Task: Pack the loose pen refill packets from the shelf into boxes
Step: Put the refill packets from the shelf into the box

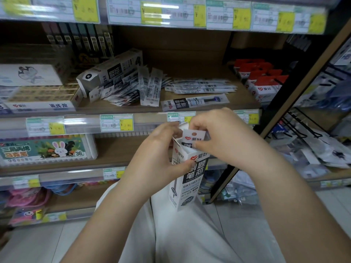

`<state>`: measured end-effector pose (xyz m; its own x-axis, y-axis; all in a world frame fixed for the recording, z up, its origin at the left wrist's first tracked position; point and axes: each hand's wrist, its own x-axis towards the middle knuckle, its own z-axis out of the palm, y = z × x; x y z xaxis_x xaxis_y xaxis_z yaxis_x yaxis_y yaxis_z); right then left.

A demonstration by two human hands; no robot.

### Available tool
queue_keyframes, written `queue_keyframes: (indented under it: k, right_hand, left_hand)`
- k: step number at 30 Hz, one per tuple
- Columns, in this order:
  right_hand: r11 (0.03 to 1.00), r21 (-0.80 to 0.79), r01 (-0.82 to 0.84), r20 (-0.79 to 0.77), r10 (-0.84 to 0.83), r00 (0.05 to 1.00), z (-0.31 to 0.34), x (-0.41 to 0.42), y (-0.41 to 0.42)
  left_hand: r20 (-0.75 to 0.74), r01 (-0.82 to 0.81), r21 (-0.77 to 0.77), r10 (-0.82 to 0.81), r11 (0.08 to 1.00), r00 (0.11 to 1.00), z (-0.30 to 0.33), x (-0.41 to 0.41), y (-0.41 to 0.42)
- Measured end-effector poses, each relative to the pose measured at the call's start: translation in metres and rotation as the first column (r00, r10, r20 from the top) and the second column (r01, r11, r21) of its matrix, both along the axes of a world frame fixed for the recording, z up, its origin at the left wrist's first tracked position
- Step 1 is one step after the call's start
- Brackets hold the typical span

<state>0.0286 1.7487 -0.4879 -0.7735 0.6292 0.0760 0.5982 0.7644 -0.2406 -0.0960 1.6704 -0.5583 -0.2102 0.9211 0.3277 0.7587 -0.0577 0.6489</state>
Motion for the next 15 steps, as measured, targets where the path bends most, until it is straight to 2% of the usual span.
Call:
queue_keyframes:
  k: [4, 9, 12, 15]
  right_hand:
    - [1.0, 0.024, 0.007, 0.035, -0.008, 0.999, 0.0006, -0.0018, -0.0026]
    - [0.997, 0.041, 0.072, -0.045, -0.07, 0.996, 0.0043, -0.0022, -0.0029]
    - [0.987, 0.109, 0.116, -0.009, -0.116, 0.993, 0.0021, -0.0018, -0.0013]
    - [0.994, 0.044, 0.103, 0.054, -0.105, 0.993, 0.0011, -0.0054, -0.0008]
  left_hand:
    - [-0.002, 0.005, 0.008, -0.005, 1.0, 1.0, -0.0003, 0.0012, 0.0003]
    - [-0.013, -0.007, 0.023, 0.007, 1.0, 1.0, -0.0016, -0.0016, -0.0004]
    - [-0.027, -0.003, 0.025, 0.004, 1.0, 1.0, -0.0024, -0.0019, -0.0003]
    - [-0.021, -0.001, 0.033, 0.002, 0.999, 1.0, -0.0031, -0.0012, 0.0003]
